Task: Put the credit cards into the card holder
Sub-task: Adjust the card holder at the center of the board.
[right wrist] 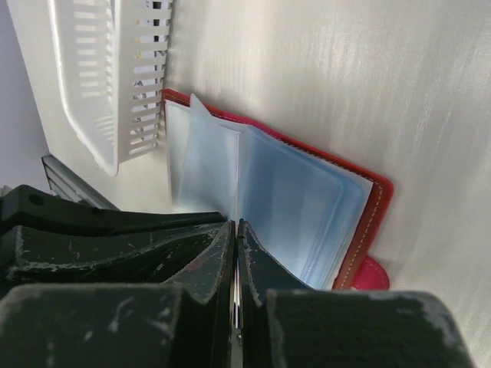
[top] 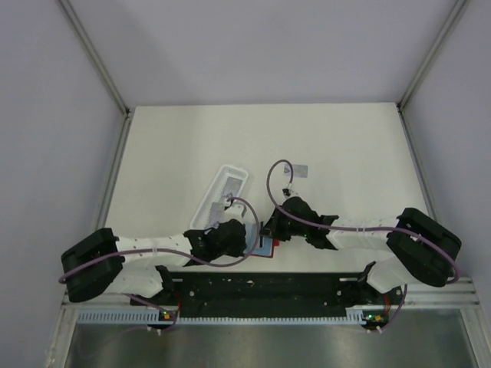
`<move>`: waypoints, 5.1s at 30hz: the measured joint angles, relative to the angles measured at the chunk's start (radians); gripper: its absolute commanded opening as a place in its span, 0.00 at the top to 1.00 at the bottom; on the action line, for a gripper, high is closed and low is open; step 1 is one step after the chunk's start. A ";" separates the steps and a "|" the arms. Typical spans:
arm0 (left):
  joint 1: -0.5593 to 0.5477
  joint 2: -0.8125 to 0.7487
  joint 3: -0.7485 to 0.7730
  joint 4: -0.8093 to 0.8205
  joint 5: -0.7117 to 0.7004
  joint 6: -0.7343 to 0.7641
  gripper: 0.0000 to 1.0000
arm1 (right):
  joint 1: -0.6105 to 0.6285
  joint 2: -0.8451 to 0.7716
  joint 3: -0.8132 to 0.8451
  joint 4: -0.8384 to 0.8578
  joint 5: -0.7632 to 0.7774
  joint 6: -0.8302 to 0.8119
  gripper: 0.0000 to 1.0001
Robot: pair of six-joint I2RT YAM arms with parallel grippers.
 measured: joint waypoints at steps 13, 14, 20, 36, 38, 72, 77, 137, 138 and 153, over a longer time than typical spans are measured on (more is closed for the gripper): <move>0.000 0.035 0.015 0.037 0.021 0.018 1.00 | 0.002 -0.025 0.000 0.009 0.011 0.002 1.00; 0.000 0.035 0.014 0.038 0.022 0.019 1.00 | 0.004 -0.016 0.000 0.010 0.011 0.007 1.00; 0.001 0.034 0.014 0.040 0.027 0.023 1.00 | 0.018 0.026 0.000 0.005 0.034 0.045 1.00; 0.006 -0.240 -0.047 -0.072 -0.022 -0.005 1.00 | 0.031 -0.016 -0.003 -0.101 0.121 0.103 1.00; 0.013 -0.298 -0.056 -0.077 -0.040 -0.013 0.99 | 0.031 -0.019 -0.003 -0.108 0.124 0.103 1.00; 0.053 -0.154 -0.022 0.078 0.050 0.064 1.00 | 0.031 -0.190 -0.114 -0.151 0.026 -0.113 1.00; 0.053 -0.068 0.006 0.096 0.099 0.072 1.00 | 0.031 -0.229 -0.138 -0.160 -0.002 -0.142 1.00; -0.024 0.158 0.159 0.151 0.296 0.130 1.00 | 0.031 -0.539 -0.226 -0.405 0.116 -0.060 1.00; -0.032 0.165 0.167 0.151 0.300 0.132 1.00 | 0.031 -0.539 -0.226 -0.405 0.116 -0.058 1.00; -0.069 0.251 0.187 0.151 0.307 0.136 1.00 | 0.031 -0.621 -0.238 -0.472 0.151 -0.046 1.00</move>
